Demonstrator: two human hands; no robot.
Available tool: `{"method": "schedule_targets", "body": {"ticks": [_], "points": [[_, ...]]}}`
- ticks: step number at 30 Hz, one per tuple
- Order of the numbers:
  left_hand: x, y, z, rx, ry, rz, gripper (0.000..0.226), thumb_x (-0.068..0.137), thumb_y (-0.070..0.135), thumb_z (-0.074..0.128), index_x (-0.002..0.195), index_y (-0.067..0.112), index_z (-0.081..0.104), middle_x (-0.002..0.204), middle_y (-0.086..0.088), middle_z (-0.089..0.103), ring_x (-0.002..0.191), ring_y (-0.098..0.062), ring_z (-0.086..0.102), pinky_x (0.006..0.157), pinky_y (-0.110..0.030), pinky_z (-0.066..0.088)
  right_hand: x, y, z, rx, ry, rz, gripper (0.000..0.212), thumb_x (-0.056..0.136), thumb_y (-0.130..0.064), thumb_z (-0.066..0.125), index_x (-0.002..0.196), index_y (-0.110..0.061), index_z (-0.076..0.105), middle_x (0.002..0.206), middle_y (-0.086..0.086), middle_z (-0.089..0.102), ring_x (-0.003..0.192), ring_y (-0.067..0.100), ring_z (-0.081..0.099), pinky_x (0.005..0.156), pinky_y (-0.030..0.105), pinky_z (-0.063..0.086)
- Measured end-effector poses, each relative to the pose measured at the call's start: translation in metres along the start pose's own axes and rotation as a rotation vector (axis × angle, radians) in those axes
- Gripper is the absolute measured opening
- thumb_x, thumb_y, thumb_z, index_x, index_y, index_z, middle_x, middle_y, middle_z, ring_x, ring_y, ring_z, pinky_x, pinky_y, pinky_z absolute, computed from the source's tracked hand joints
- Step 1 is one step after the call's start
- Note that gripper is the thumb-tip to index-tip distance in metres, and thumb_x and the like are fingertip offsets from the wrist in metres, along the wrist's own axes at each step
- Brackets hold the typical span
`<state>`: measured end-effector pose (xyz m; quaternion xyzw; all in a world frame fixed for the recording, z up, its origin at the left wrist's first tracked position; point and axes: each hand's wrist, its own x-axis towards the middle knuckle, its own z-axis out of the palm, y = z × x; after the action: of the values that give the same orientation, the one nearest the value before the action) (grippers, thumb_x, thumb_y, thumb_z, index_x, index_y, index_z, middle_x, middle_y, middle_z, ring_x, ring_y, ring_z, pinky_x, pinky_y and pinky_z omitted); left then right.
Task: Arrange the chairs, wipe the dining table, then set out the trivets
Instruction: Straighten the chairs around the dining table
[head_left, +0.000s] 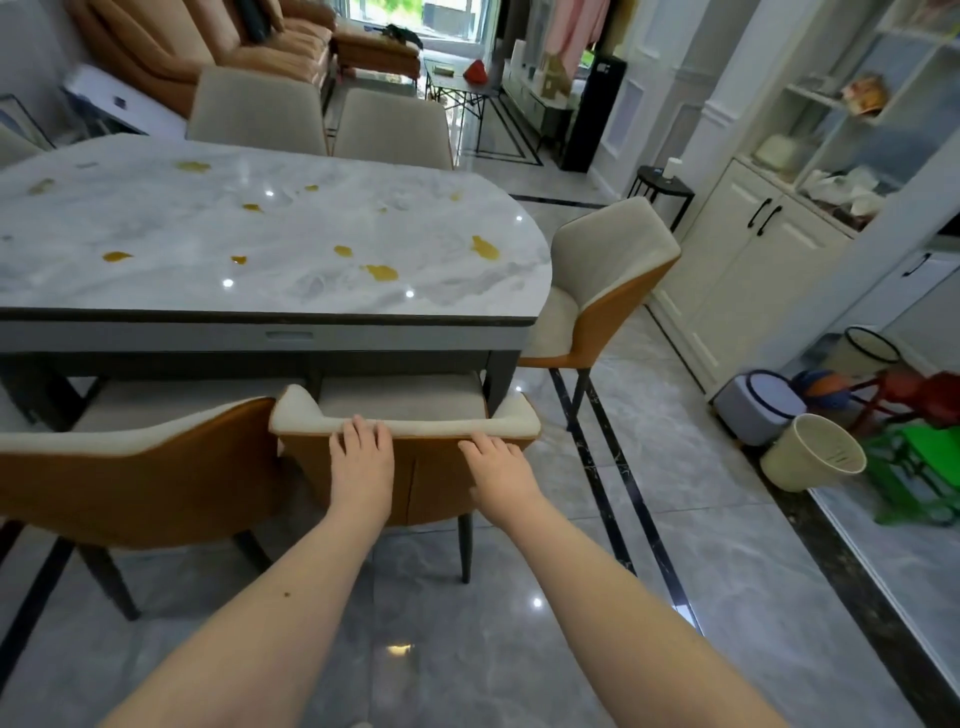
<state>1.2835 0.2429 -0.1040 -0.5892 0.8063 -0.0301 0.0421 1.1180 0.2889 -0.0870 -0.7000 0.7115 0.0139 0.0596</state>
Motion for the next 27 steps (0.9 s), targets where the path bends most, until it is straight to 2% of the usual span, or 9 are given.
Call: {"method": "schedule_targets", "body": {"ticks": [3, 6, 10, 13, 16, 19, 23, 27], "points": [[-0.015, 0.028, -0.006, -0.037, -0.063, 0.037, 0.074, 0.087, 0.016, 0.063, 0.147, 0.010, 0.021, 0.151, -0.017, 0.027, 0.141, -0.031, 0.025, 0.116, -0.046, 0.023, -0.023, 0.022, -0.001, -0.004, -0.032, 0.021, 0.051, 0.088, -0.008, 0.057, 0.136, -0.014, 0.043, 0.137, 0.006, 0.046, 0.127, 0.025, 0.043, 0.108, 0.038, 0.035], [-0.031, 0.072, -0.012, -0.065, -0.075, 0.137, 0.058, 0.083, 0.021, 0.065, 0.135, 0.016, 0.038, 0.136, -0.008, 0.045, 0.128, -0.025, 0.040, 0.111, -0.043, 0.033, -0.063, 0.061, -0.001, 0.002, -0.053, 0.061, 0.046, 0.089, -0.010, 0.056, 0.134, -0.013, 0.043, 0.133, 0.007, 0.047, 0.125, 0.026, 0.043, 0.104, 0.037, 0.035], [-0.049, 0.139, -0.021, -0.102, -0.080, 0.294, 0.043, 0.086, 0.022, 0.061, 0.125, 0.016, 0.044, 0.125, -0.004, 0.051, 0.117, -0.023, 0.047, 0.101, -0.039, 0.040, -0.123, 0.123, -0.002, 0.028, -0.081, 0.179, 0.042, 0.091, -0.011, 0.055, 0.132, -0.010, 0.044, 0.132, 0.009, 0.047, 0.122, 0.028, 0.046, 0.099, 0.035, 0.036], [-0.060, 0.190, -0.030, -0.103, -0.081, 0.401, 0.041, 0.088, 0.017, 0.057, 0.128, 0.014, 0.044, 0.128, -0.007, 0.050, 0.118, -0.024, 0.046, 0.101, -0.038, 0.040, -0.167, 0.162, -0.007, 0.047, -0.092, 0.298, 0.048, 0.092, -0.012, 0.055, 0.138, -0.009, 0.040, 0.138, 0.010, 0.044, 0.123, 0.029, 0.047, 0.099, 0.037, 0.037], [-0.070, 0.240, -0.041, -0.061, -0.046, 0.493, 0.052, 0.086, 0.013, 0.058, 0.135, 0.011, 0.038, 0.135, -0.009, 0.045, 0.125, -0.026, 0.041, 0.106, -0.039, 0.036, -0.206, 0.192, -0.011, 0.045, -0.077, 0.408, 0.044, 0.092, -0.014, 0.053, 0.135, -0.011, 0.043, 0.134, 0.010, 0.047, 0.120, 0.029, 0.049, 0.094, 0.036, 0.040], [-0.077, 0.295, -0.049, -0.067, -0.010, 0.583, 0.053, 0.089, 0.012, 0.052, 0.139, 0.011, 0.033, 0.138, -0.009, 0.043, 0.128, -0.026, 0.039, 0.108, -0.039, 0.033, -0.241, 0.225, -0.015, 0.085, -0.062, 0.524, 0.043, 0.093, -0.017, 0.055, 0.134, -0.011, 0.043, 0.133, 0.010, 0.048, 0.119, 0.028, 0.049, 0.095, 0.037, 0.041], [-0.078, 0.342, -0.053, -0.092, -0.019, 0.651, 0.041, 0.088, 0.009, 0.048, 0.128, 0.012, 0.040, 0.128, -0.008, 0.049, 0.121, -0.025, 0.043, 0.102, -0.036, 0.037, -0.261, 0.255, -0.015, 0.138, -0.049, 0.611, 0.044, 0.092, -0.017, 0.056, 0.134, -0.011, 0.044, 0.134, 0.010, 0.048, 0.118, 0.029, 0.050, 0.098, 0.038, 0.042], [-0.058, 0.368, -0.049, -0.078, -0.020, 0.679, 0.042, 0.087, 0.011, 0.049, 0.128, 0.012, 0.039, 0.127, -0.007, 0.049, 0.118, -0.025, 0.044, 0.097, -0.033, 0.037, -0.250, 0.283, -0.012, 0.133, -0.063, 0.620, 0.049, 0.091, -0.018, 0.057, 0.137, -0.012, 0.042, 0.135, 0.009, 0.049, 0.120, 0.028, 0.050, 0.099, 0.037, 0.041]]}}
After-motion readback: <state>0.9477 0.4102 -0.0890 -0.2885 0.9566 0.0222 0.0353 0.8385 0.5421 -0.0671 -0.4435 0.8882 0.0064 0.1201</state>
